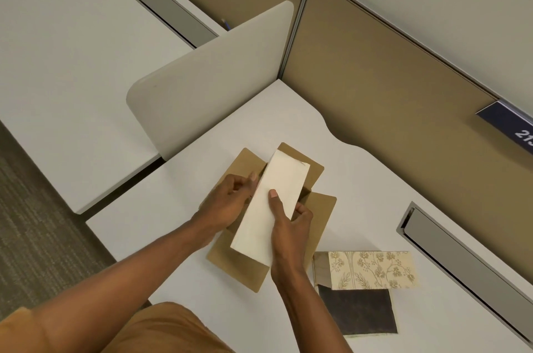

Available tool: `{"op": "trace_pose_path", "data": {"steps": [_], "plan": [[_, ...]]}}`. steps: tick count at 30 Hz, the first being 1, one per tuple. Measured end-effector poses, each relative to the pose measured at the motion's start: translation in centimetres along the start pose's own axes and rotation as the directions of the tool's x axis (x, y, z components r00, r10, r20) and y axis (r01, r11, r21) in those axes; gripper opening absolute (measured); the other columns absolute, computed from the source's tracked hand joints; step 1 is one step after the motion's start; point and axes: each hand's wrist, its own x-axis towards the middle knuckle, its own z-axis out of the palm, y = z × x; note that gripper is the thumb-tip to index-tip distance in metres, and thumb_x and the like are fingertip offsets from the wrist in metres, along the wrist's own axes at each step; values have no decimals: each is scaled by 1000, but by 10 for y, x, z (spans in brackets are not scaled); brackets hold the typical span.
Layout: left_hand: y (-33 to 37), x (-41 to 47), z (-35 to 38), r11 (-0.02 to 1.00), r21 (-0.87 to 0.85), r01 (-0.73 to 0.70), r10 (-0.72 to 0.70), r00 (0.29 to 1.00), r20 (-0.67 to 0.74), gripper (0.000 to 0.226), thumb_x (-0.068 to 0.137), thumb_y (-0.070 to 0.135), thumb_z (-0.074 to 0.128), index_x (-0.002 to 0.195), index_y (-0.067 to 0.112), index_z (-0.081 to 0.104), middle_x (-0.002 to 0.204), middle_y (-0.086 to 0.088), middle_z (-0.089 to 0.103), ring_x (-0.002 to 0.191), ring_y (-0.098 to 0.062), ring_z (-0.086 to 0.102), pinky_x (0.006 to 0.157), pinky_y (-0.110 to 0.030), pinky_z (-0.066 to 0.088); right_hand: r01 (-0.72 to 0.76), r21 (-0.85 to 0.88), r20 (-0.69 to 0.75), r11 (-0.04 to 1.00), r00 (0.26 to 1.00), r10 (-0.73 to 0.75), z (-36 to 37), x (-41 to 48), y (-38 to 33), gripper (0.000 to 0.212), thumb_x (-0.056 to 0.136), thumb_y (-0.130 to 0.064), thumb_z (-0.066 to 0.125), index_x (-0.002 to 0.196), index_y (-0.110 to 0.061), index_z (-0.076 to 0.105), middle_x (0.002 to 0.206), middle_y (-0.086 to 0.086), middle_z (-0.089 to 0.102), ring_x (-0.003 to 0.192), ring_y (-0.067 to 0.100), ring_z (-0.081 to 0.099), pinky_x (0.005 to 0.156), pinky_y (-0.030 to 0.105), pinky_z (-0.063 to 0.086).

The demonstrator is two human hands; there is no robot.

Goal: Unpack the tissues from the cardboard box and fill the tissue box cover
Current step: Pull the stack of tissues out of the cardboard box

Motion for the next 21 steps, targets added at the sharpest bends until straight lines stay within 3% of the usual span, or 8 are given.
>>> {"op": "trace_pose_path", "data": {"steps": [3, 5, 7, 10, 12, 14, 17, 21], "plan": [[15, -5, 8, 950, -277, 146, -57, 951, 303, 71, 85, 95, 41, 119, 46, 79, 119, 1, 84, 107, -23, 82, 90, -43, 67, 66, -49, 30, 997, 997, -64, -7, -20, -8, 78, 73, -70, 82, 131, -32, 45, 116, -12, 67, 100, 12, 73, 72, 29, 60], [20, -8, 11, 918, -358, 171, -32, 931, 364, 55, 85, 87, 56, 109, 46, 84, 116, -3, 85, 103, -25, 84, 79, -39, 69, 119, -80, 36, 990, 993, -117, -12, -28, -9, 74, 79, -68, 82, 131, -33, 44, 118, -12, 66, 100, 9, 72, 71, 25, 58], [17, -9, 17, 901, -398, 174, -16, 929, 371, 48, 83, 77, 66, 107, 40, 86, 112, -5, 86, 96, -25, 85, 72, -37, 68, 165, -115, 29, 980, 986, -162, -18, -32, -10, 70, 81, -67, 81, 131, -33, 45, 120, -11, 65, 103, 9, 70, 73, 24, 56], [12, -10, 26, 872, -454, 182, -29, 946, 322, 55, 81, 67, 70, 120, 29, 79, 108, -6, 86, 91, -28, 85, 70, -41, 69, 238, -216, 7, 947, 970, -242, -26, -37, -11, 79, 71, -75, 75, 130, -32, 45, 123, -9, 61, 108, 10, 67, 85, 29, 59], [8, -10, 30, 861, -476, 180, -40, 956, 289, 55, 89, 66, 66, 128, 28, 73, 110, -6, 86, 101, -34, 83, 82, -48, 69, 289, -290, -12, 912, 952, -306, -31, -40, -12, 83, 67, -77, 72, 130, -33, 43, 125, -8, 57, 109, 11, 65, 93, 35, 61], [6, -13, 32, 839, -508, 195, -48, 957, 287, 52, 98, 64, 61, 134, 28, 71, 118, -9, 84, 114, -41, 77, 97, -57, 65, 311, -248, 23, 917, 949, -316, -37, -41, -15, 86, 66, -75, 74, 132, -35, 38, 128, -9, 58, 111, 12, 67, 95, 37, 62], [7, -18, 36, 809, -549, 212, -42, 951, 305, 52, 100, 62, 60, 137, 27, 70, 126, -15, 80, 121, -45, 74, 103, -64, 60, 285, -133, 143, 949, 953, -266, -44, -41, -21, 97, 59, -79, 74, 139, -42, 33, 132, -13, 59, 113, 11, 68, 84, 25, 59], [9, -20, 42, 799, -567, 202, -50, 961, 272, 53, 103, 56, 58, 142, 22, 66, 133, -19, 77, 125, -47, 70, 108, -67, 56, 327, -207, 164, 922, 941, -297, -45, -42, -16, 99, 64, -74, 77, 147, -38, 36, 134, -14, 59, 118, 12, 67, 89, 26, 55]]}}
